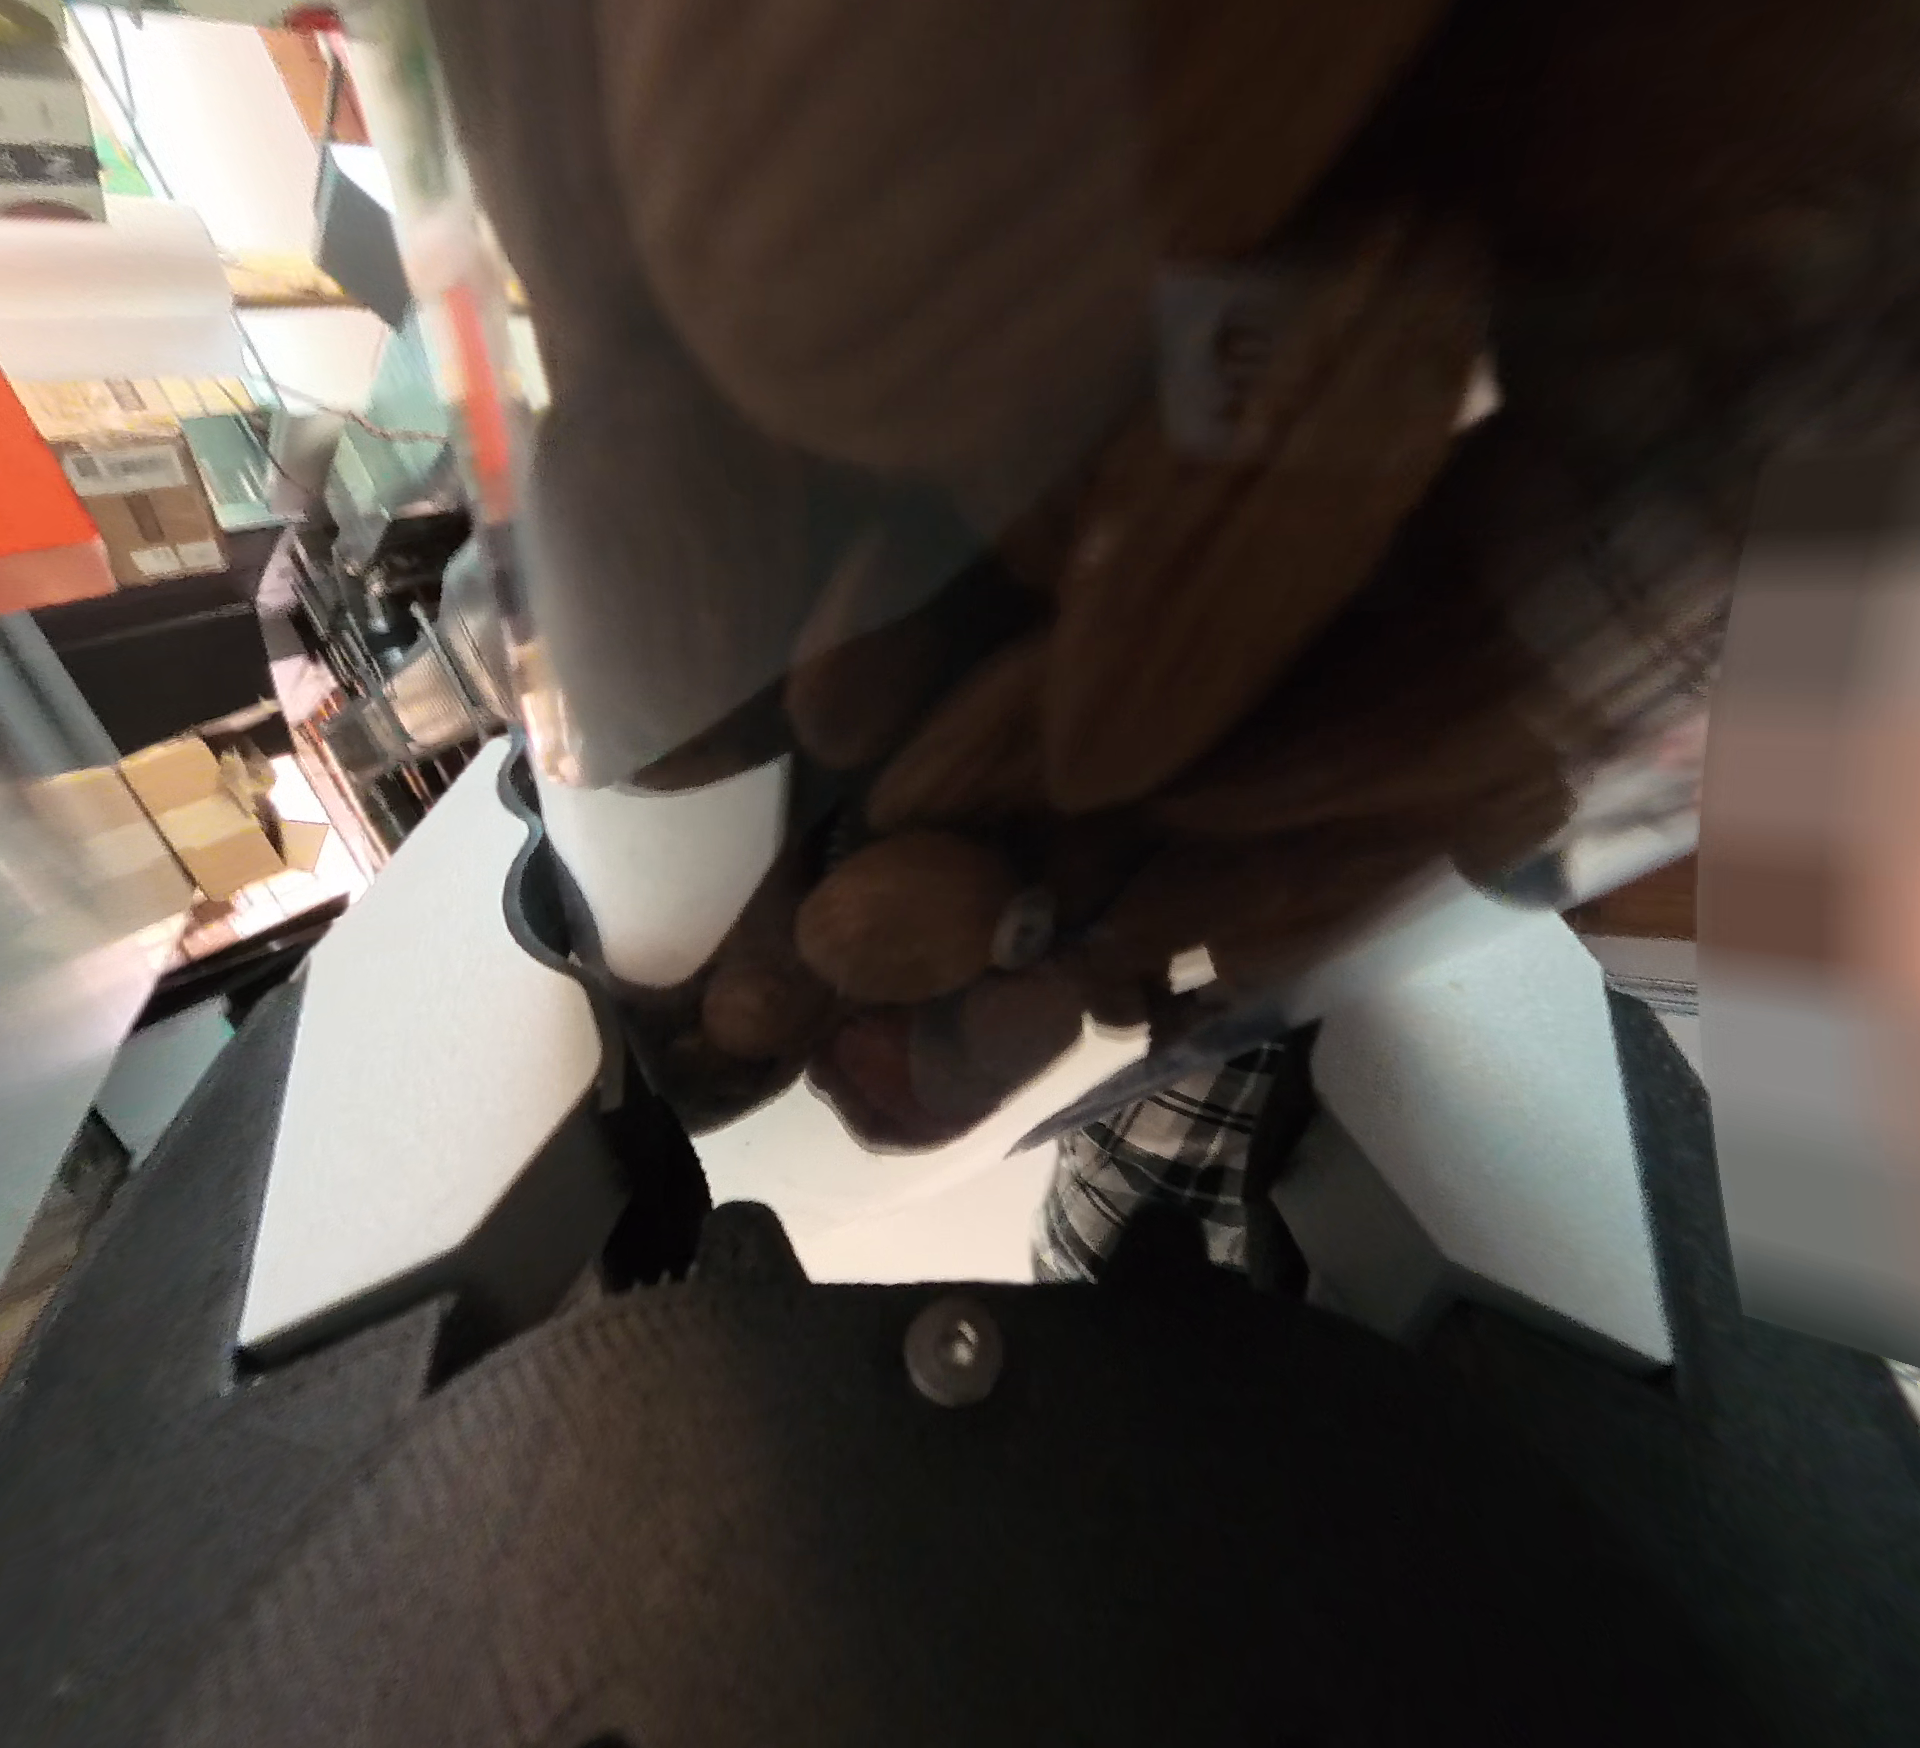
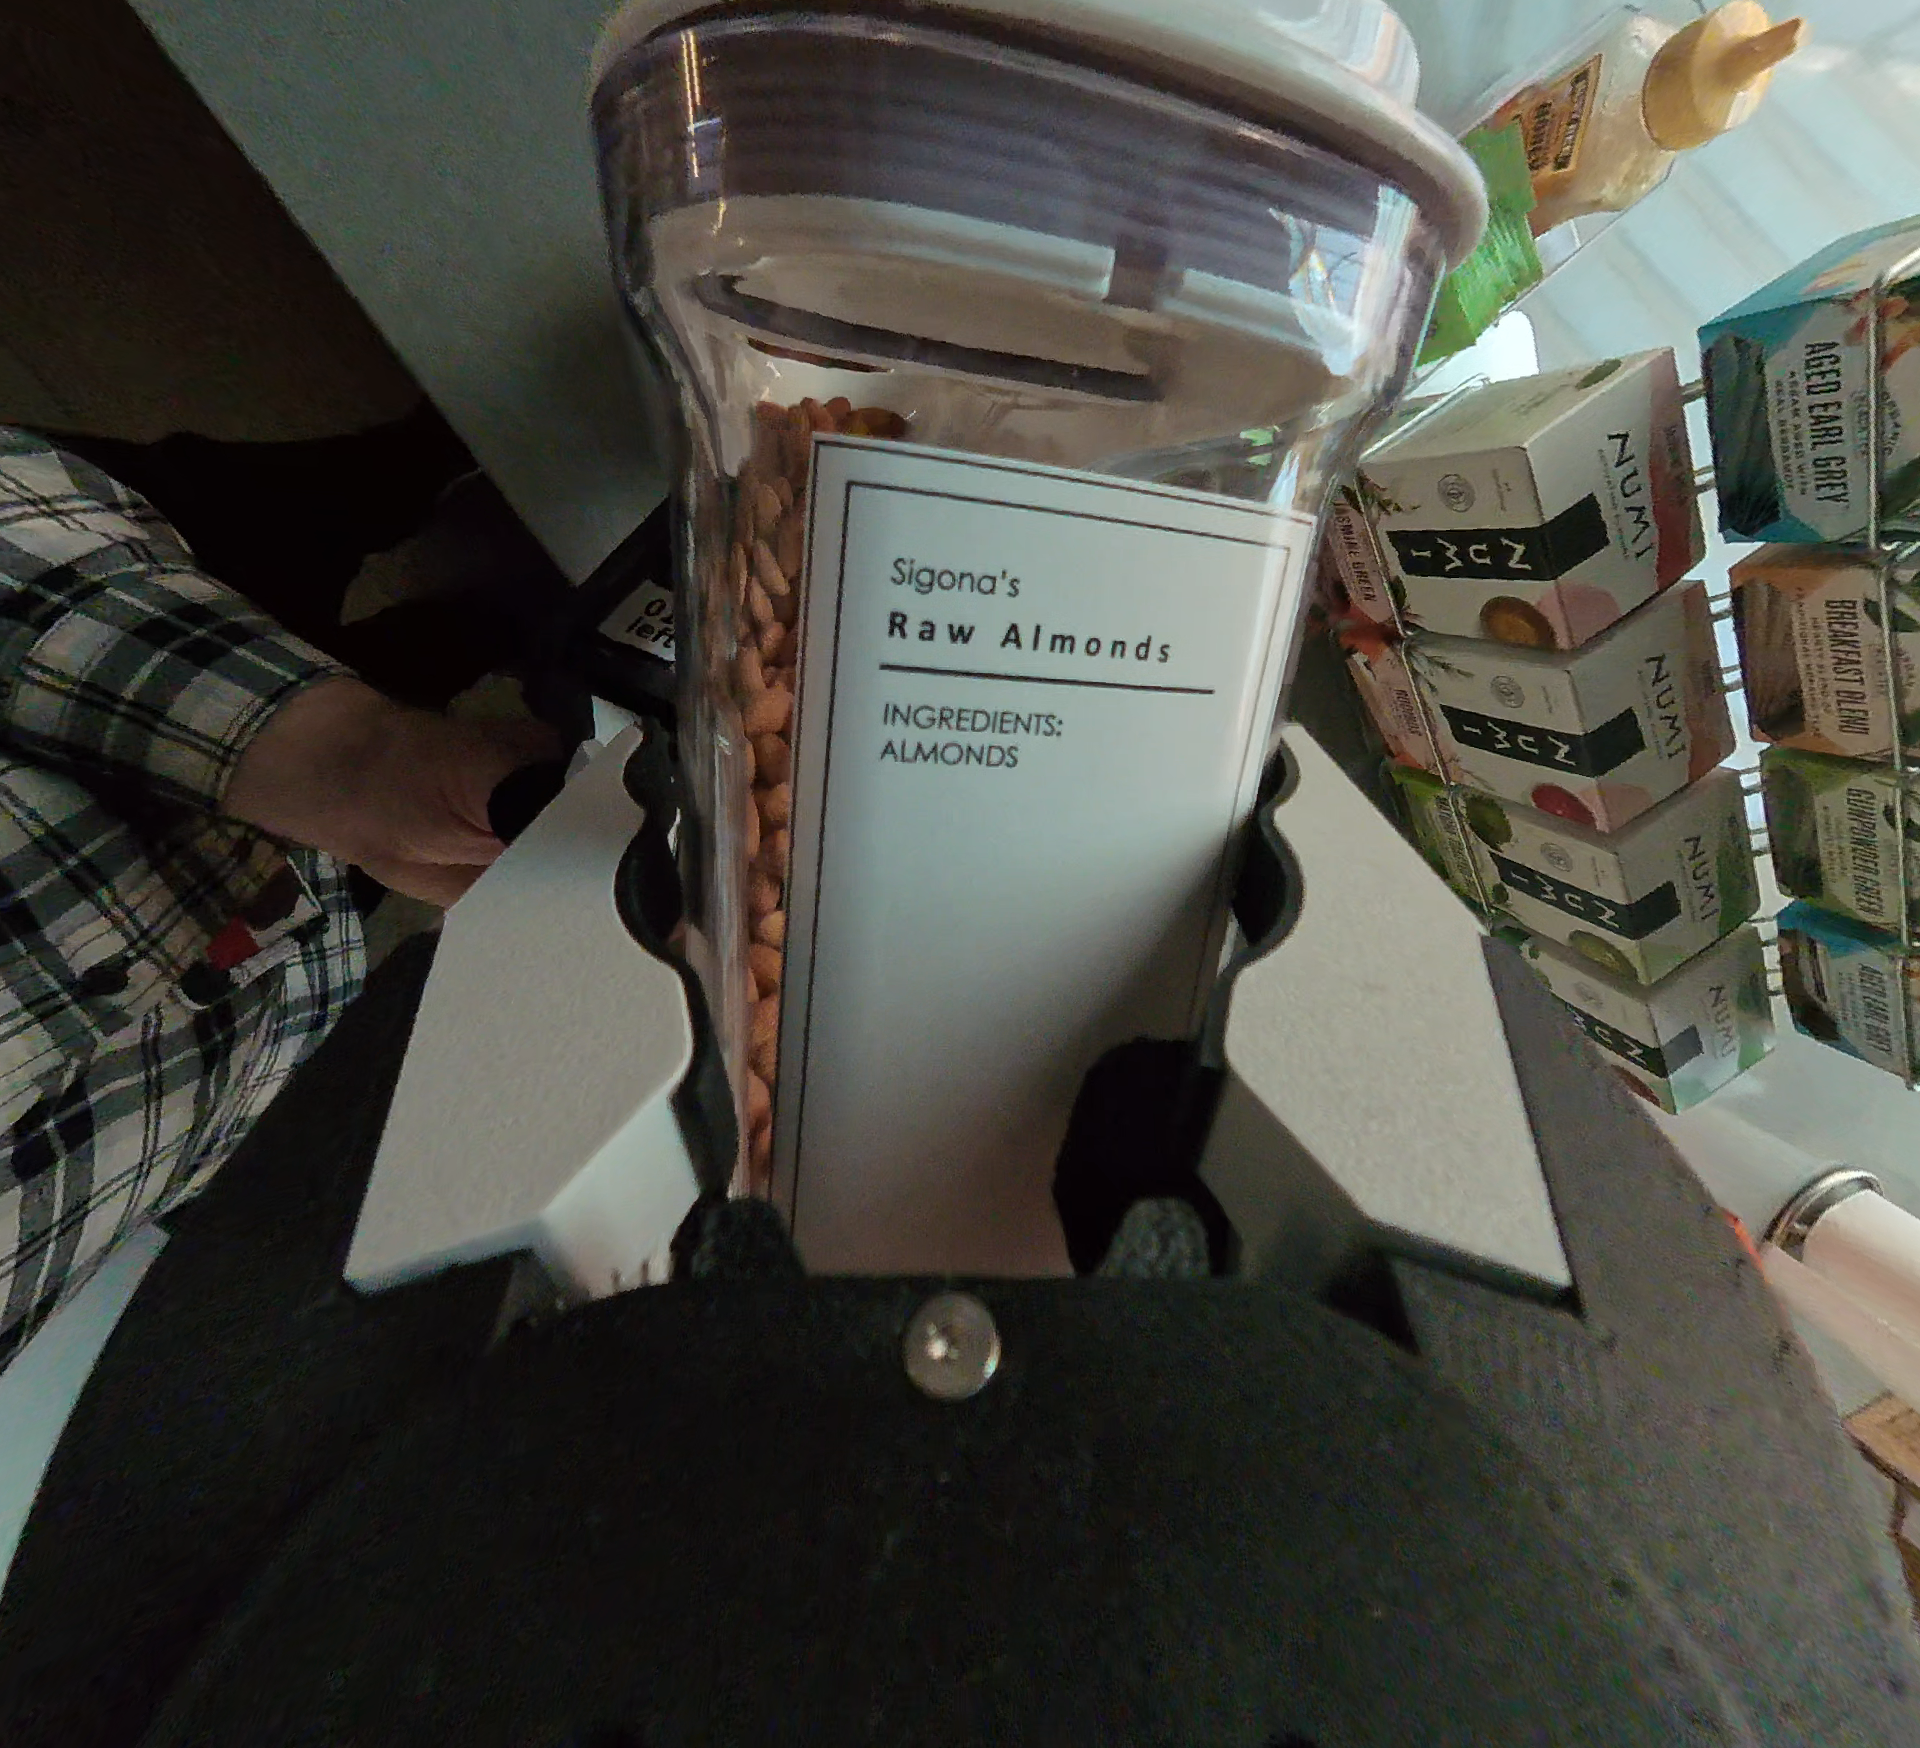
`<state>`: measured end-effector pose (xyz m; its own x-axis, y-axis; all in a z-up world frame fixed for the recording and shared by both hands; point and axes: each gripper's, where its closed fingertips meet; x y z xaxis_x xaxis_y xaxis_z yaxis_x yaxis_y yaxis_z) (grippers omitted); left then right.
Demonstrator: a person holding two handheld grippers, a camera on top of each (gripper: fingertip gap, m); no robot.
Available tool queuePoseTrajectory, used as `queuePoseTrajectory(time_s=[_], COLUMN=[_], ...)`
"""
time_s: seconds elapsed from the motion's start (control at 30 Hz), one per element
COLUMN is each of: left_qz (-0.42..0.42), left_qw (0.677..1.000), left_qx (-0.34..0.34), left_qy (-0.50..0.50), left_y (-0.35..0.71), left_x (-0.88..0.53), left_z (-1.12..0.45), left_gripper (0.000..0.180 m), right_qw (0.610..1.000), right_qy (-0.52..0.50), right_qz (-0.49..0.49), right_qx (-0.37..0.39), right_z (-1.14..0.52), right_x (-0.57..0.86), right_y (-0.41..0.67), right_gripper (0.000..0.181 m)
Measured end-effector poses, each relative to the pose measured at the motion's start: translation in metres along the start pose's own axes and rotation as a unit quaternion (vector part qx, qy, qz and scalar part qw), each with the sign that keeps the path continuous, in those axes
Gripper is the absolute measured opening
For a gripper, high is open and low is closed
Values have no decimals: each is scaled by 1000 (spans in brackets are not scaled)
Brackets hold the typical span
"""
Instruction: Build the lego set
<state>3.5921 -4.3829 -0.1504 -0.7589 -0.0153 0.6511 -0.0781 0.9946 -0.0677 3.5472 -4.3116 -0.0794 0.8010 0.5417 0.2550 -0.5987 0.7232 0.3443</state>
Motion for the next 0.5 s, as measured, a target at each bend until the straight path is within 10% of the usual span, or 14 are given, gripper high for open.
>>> queuePoseTrajectory(time_s=[0.5], left_qz=[-17], left_qw=[999], left_qx=[-21], left_qy=[36], left_y=[-6], left_x=[-14], left_z=[4], left_gripper=[147], right_qw=[999], right_qy=[9], right_qz=[-19], right_qx=[36], right_z=[-2], right_x=[5], right_y=[-14], right_gripper=[109])
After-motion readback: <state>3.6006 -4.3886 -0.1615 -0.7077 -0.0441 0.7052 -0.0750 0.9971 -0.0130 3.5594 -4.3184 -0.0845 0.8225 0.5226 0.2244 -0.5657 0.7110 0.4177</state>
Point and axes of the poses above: each gripper's, where its closed fingertips meet, z back along the fingers, y out of its top, x = y × z across the jaws, and after that the axes turned 5 degrees about x, right-handed
